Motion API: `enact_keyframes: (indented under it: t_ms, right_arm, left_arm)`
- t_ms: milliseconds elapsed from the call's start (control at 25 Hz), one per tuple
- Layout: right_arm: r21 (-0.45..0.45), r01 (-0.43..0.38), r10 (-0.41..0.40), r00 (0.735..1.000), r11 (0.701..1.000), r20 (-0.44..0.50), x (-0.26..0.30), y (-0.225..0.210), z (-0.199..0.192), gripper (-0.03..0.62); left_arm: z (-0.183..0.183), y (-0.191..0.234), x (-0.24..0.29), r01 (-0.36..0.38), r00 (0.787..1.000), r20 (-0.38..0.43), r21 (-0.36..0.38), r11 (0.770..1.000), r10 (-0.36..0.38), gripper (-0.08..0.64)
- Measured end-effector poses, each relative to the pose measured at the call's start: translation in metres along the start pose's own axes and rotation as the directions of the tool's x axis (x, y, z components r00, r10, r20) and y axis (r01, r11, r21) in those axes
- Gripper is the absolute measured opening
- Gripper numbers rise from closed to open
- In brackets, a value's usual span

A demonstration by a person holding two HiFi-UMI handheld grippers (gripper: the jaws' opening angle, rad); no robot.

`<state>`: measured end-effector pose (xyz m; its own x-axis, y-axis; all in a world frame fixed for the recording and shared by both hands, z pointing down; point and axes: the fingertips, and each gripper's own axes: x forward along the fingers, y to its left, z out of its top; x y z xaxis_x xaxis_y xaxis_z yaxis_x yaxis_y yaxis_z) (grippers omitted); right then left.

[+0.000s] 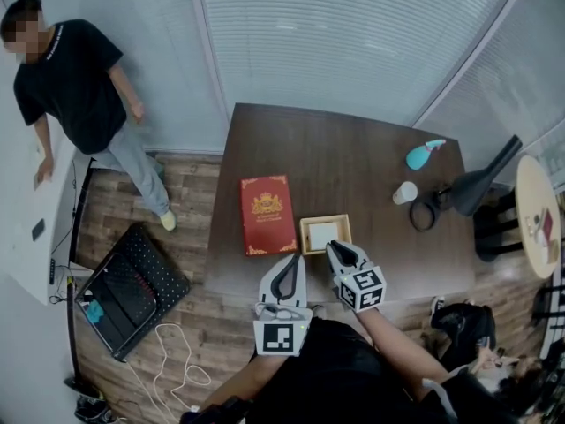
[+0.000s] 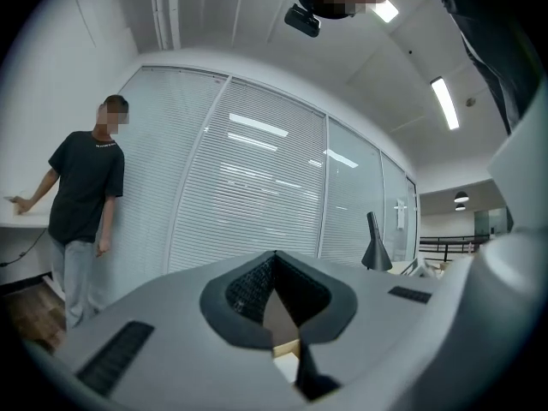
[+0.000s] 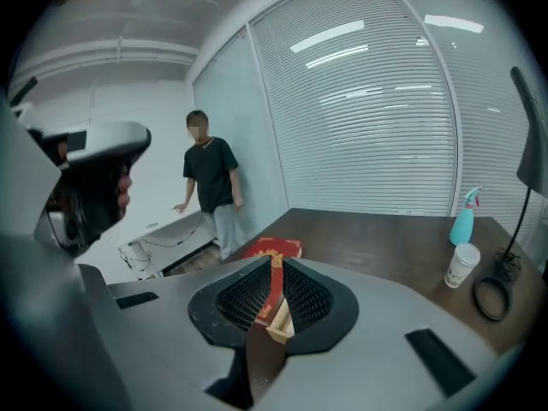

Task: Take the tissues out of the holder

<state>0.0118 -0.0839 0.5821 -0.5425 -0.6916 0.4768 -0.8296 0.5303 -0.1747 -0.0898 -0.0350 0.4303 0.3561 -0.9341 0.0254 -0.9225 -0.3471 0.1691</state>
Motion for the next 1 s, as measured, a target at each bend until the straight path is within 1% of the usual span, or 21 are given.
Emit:
enact_keyframes:
  t_ms: [80,160,240,280,320,400,520,640,720,800,960,1000]
  right_arm:
    - [-0.006,0.027,-0.027,0.997,1.000,-0.075,0.015,-0.010,-0.019,0.068]
    - [0.009,0.062,-0.060,0.987,0.998,-0.152,0.029,-0.022,-0.039,0.136]
    - [0.049,0.095,-0.082,0.971,0.994,-0.227,0.044,-0.036,-0.057,0.198]
    - [0.073,0.106,-0.084,0.961,0.992,-0.263,0.052,-0.041,-0.065,0.234]
    - [0.094,0.115,-0.083,0.952,0.989,-0.295,0.059,-0.045,-0.072,0.256]
    - [0.119,0.135,-0.086,0.935,0.984,-0.345,0.070,-0.049,-0.085,0.270]
    - [0.116,0.178,-0.119,0.910,0.977,-0.397,0.077,-0.053,-0.098,0.290]
    - [0.122,0.224,-0.150,0.886,0.967,-0.439,0.082,-0.061,-0.105,0.333]
    - [0.141,0.244,-0.153,0.870,0.959,-0.469,0.086,-0.066,-0.109,0.341]
    - [0.150,0.269,-0.162,0.851,0.951,-0.500,0.089,-0.071,-0.114,0.341]
    - [0.139,0.311,-0.185,0.808,0.940,-0.560,0.097,-0.079,-0.124,0.378]
    - [0.136,0.318,-0.188,0.798,0.938,-0.572,0.099,-0.081,-0.126,0.379]
  left_arm:
    - [-0.001,0.003,0.004,0.017,1.000,0.002,-0.010,1.000,-0.017,-0.002]
    - [-0.003,0.005,0.007,0.031,0.999,-0.008,-0.009,0.999,-0.031,-0.002]
    - [-0.006,0.007,0.012,0.039,0.999,-0.017,-0.011,0.999,-0.040,-0.002]
    - [-0.008,0.008,0.013,0.045,0.999,-0.017,-0.012,0.999,-0.045,-0.002]
    - [-0.009,0.010,0.014,0.050,0.999,-0.018,-0.017,0.999,-0.050,-0.002]
    - [-0.013,0.014,0.015,0.053,0.998,-0.028,-0.035,0.998,-0.054,-0.002]
    - [-0.015,0.027,0.015,0.040,0.999,-0.034,-0.057,0.998,-0.042,-0.002]
    - [-0.014,0.036,0.019,0.036,0.999,-0.028,-0.058,0.998,-0.038,-0.002]
    - [-0.013,0.038,0.021,0.038,0.999,-0.025,-0.063,0.997,-0.040,-0.002]
    - [-0.013,0.039,0.022,0.041,0.999,-0.024,-0.069,0.997,-0.043,-0.002]
    - [-0.017,0.044,0.023,0.038,0.999,-0.029,-0.075,0.996,-0.040,-0.002]
    - [-0.017,0.046,0.024,0.035,0.999,-0.027,-0.078,0.996,-0.037,-0.002]
